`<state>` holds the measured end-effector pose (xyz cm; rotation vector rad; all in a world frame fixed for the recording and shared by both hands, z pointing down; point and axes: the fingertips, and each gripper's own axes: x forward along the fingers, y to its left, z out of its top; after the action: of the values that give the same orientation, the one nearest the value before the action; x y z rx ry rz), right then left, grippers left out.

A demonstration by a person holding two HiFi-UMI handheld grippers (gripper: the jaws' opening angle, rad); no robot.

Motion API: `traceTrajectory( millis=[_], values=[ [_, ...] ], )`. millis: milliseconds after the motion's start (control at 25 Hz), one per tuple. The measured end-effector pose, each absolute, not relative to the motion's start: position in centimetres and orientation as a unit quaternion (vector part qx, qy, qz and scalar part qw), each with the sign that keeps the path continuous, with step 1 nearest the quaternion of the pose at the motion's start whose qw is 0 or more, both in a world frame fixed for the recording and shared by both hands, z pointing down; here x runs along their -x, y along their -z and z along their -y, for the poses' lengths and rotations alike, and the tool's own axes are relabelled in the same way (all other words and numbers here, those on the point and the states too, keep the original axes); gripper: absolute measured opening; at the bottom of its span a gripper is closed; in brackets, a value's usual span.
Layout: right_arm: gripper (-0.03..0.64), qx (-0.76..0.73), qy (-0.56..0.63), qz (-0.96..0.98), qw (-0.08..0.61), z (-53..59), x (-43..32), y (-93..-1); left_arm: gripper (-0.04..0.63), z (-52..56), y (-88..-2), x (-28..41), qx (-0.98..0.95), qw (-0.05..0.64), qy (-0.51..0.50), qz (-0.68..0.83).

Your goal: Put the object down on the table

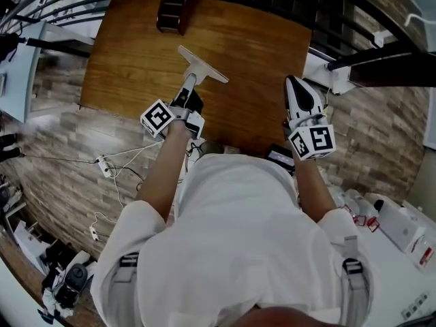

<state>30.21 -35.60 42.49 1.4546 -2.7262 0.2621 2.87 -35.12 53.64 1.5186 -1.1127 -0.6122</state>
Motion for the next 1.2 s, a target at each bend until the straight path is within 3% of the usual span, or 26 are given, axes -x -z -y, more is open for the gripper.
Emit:
traceTrajectory(
  millis=[640, 1200],
  values=[
    [0.026, -0.482, -0.090, 0.871, 0.035, 35.5, -33.0, -43.3, 0.015, 38.5, -60.2, -3.7, -0.560, 0.574, 0.355, 0.481],
    [0.026, -0.489, -0.098, 0.866, 0.037, 35.1, -33.6, -43.8, 0.015, 39.2, -66.4, -3.8, -0.511, 0.590, 0.351, 0.517]
  ],
)
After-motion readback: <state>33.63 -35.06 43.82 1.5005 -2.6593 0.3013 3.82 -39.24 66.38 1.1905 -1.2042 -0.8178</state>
